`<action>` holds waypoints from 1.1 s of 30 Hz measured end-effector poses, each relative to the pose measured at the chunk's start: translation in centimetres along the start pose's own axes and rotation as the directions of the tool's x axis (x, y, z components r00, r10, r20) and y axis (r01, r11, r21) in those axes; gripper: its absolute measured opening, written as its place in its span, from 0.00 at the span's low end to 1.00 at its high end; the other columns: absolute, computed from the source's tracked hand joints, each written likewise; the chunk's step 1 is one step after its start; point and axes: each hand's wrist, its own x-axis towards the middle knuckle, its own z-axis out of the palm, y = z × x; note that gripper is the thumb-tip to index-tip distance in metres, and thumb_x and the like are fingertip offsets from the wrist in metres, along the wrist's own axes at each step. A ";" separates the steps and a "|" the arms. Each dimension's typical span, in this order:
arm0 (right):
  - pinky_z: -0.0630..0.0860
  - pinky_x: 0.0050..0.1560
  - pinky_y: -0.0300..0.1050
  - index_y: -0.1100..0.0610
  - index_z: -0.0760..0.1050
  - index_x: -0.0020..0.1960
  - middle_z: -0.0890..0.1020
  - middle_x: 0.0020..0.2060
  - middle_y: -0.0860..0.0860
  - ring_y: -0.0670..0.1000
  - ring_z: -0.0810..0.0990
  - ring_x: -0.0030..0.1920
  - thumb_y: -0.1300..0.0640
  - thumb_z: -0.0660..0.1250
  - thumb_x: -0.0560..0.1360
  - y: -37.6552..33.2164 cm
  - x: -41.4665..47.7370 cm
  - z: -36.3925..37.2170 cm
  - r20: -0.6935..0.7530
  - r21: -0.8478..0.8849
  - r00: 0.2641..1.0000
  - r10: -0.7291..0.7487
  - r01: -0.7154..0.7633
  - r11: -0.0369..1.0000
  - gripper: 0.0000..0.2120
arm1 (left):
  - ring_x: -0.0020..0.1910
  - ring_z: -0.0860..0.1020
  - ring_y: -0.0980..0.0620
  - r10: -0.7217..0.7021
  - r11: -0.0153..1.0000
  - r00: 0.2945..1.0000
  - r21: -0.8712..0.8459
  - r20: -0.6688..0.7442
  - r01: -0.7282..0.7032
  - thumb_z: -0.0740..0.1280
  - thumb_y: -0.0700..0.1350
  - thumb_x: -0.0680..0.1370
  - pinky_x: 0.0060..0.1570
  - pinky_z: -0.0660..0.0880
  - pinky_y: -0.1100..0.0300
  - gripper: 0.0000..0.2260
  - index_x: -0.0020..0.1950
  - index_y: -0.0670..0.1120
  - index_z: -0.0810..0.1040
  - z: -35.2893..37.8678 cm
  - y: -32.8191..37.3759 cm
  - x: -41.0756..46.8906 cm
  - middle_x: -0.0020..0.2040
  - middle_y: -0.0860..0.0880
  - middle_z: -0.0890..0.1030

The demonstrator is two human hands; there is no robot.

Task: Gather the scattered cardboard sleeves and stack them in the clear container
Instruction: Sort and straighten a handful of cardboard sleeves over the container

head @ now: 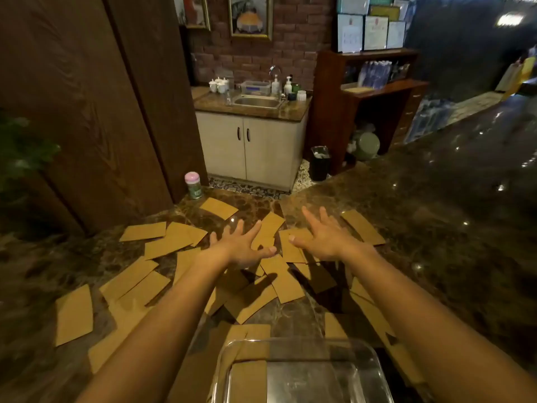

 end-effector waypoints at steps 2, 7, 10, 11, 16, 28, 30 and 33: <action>0.48 0.81 0.67 0.39 0.37 0.83 0.38 0.84 0.55 0.64 0.41 0.83 0.29 0.61 0.77 0.1 0.5 1.1 0.046 -0.002 0.999 0.005 -0.005 1.000 0.46 | 0.80 0.41 0.37 -0.015 1.000 0.999 0.022 0.041 0.014 0.54 0.76 0.73 0.74 0.41 0.33 0.41 0.79 0.63 0.39 1.1 -0.2 0.2 0.82 0.48 0.40; 0.58 0.80 0.62 0.44 0.45 0.84 0.51 0.84 0.58 0.65 0.54 0.82 0.34 0.69 0.75 1.3 2.8 4.0 0.094 0.080 0.989 0.114 -0.122 0.989 0.47 | 0.80 0.43 0.35 -0.025 1.000 0.999 -0.011 0.036 0.025 0.57 0.71 0.76 0.75 0.45 0.35 0.38 0.81 0.59 0.45 3.1 -1.1 1.8 0.83 0.46 0.43; 0.71 0.73 0.58 0.50 0.61 0.79 0.71 0.73 0.60 0.63 0.70 0.73 0.35 0.71 0.73 1.9 4.2 4.5 0.057 0.128 0.979 0.195 -0.201 0.971 0.41 | 0.80 0.48 0.35 -0.027 0.999 0.999 -0.019 -0.024 0.026 0.58 0.65 0.79 0.75 0.51 0.36 0.35 0.81 0.56 0.49 3.3 -1.6 3.1 0.83 0.43 0.47; 0.72 0.71 0.57 0.52 0.64 0.78 0.73 0.71 0.60 0.62 0.71 0.71 0.35 0.71 0.73 2.1 4.6 4.6 0.035 0.137 0.975 0.220 -0.222 0.965 0.40 | 0.79 0.51 0.35 -0.033 0.999 0.998 -0.020 -0.048 0.032 0.59 0.63 0.79 0.75 0.53 0.37 0.34 0.81 0.54 0.51 3.4 -1.8 3.4 0.82 0.43 0.50; 0.72 0.71 0.56 0.58 0.67 0.74 0.72 0.71 0.61 0.63 0.70 0.72 0.29 0.72 0.69 1.5 6.4 5.3 -0.026 0.150 0.940 0.341 -0.333 0.931 0.46 | 0.73 0.62 0.35 -0.088 0.996 0.993 -0.005 -0.081 0.088 0.62 0.66 0.76 0.70 0.64 0.38 0.36 0.79 0.53 0.57 3.7 -1.8 5.2 0.76 0.42 0.64; 0.74 0.66 0.56 0.62 0.64 0.75 0.70 0.71 0.62 0.64 0.69 0.73 0.44 0.86 0.60 -1.4 8.9 6.2 0.097 0.209 0.883 0.459 -0.469 0.858 0.54 | 0.65 0.73 0.40 -0.165 0.977 0.973 -0.161 -0.159 0.139 0.80 0.60 0.62 0.61 0.72 0.44 0.37 0.66 0.48 0.73 2.8 0.3 8.4 0.64 0.43 0.75; 0.75 0.65 0.55 0.62 0.62 0.75 0.72 0.70 0.62 0.63 0.71 0.72 0.47 0.86 0.61 -1.2 8.7 6.1 0.081 0.273 0.896 0.437 -0.441 0.855 0.52 | 0.59 0.77 0.42 -0.135 0.953 0.981 -0.290 -0.143 0.088 0.82 0.55 0.61 0.57 0.77 0.45 0.33 0.62 0.48 0.77 2.7 0.3 8.3 0.61 0.44 0.79; 0.78 0.63 0.57 0.60 0.64 0.71 0.78 0.65 0.59 0.62 0.77 0.67 0.51 0.85 0.62 -0.7 8.1 6.0 0.025 0.395 0.922 0.386 -0.363 0.844 0.46 | 0.53 0.80 0.47 -0.110 0.873 0.973 -0.488 -0.201 -0.003 0.77 0.44 0.66 0.50 0.80 0.50 0.23 0.60 0.52 0.79 2.3 0.0 7.7 0.53 0.49 0.82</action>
